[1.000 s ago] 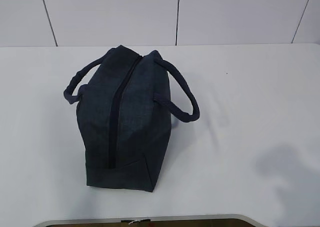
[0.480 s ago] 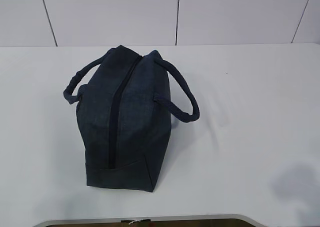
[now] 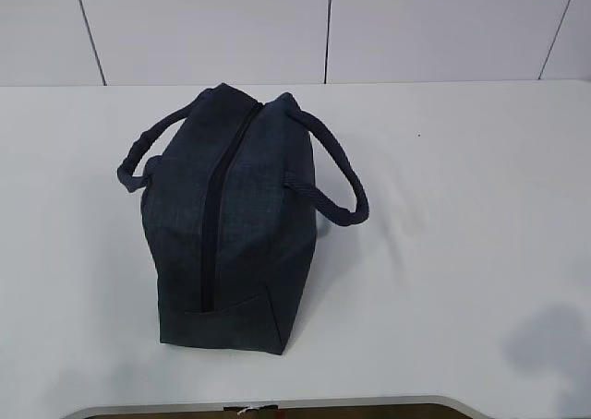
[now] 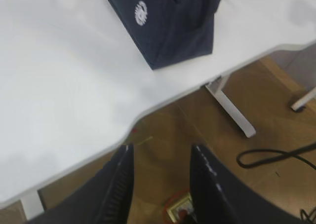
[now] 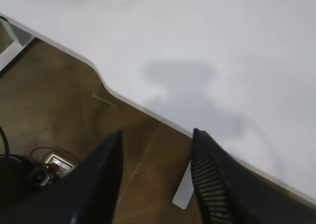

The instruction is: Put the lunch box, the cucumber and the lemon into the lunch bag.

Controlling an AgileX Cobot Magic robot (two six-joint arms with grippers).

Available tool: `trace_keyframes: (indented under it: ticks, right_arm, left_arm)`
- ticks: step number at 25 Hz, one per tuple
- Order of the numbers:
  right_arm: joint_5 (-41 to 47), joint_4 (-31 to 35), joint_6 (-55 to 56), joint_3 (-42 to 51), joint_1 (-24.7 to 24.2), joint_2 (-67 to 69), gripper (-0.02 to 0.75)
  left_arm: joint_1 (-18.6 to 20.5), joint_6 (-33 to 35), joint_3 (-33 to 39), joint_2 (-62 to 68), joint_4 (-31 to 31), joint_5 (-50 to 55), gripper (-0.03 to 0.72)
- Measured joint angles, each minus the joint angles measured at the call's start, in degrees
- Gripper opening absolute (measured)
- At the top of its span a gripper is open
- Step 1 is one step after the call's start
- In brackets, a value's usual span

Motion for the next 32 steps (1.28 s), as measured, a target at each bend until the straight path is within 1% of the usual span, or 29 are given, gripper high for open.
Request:
trace_keyframes:
  ticks: [6,8,13,17,26,32]
  right_arm:
    - [-1.24,4.37,0.47,0.12,0.0,0.0,0.371]
    - [-1.7,4.73,0.47,0.36,0.0,0.0,0.371]
    - [-6.25,4.87,0.59,2.21,0.0,0.0,0.371]
    - [-7.15,4.98,0.59,2.5,0.0,0.0,0.371]
    - [-7.56,4.98,0.59,2.5,0.0,-0.14,0.371]
    - [-7.65,4.76,0.68,2.59,0.0,-5.74,0.371]
  left_arm:
    - [0.0,0.0,0.26,0.0,5.12,-1.52,0.267]
    - [0.0,0.0,0.39,0.0,5.77,-1.73,0.258]
    - [0.0,0.0,0.48,0.0,6.0,-2.82,0.245]
    - [0.0,0.0,2.21,0.0,6.0,-5.65,0.244]
    - [0.0,0.0,2.35,0.0,6.0,-5.9,0.244]
    - [0.0,0.0,2.35,0.0,6.35,-6.0,0.242]
